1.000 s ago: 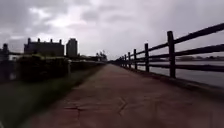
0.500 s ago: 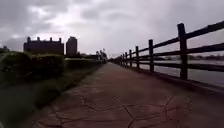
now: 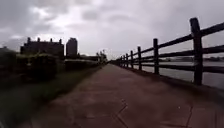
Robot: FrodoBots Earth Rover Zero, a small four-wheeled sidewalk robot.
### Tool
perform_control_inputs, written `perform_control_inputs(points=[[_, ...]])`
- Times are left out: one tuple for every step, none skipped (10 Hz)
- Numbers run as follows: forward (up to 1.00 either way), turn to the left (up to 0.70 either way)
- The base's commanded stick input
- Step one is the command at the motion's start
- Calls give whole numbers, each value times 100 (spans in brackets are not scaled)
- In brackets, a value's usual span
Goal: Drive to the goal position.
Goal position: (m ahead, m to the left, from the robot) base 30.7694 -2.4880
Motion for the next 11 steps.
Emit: perform_control_inputs(points=[[100,0],[100,0],[100,0],[100,0],[100,0],[100,0],[100,0],[100,0],[100,0],[100,0],[100,0]])
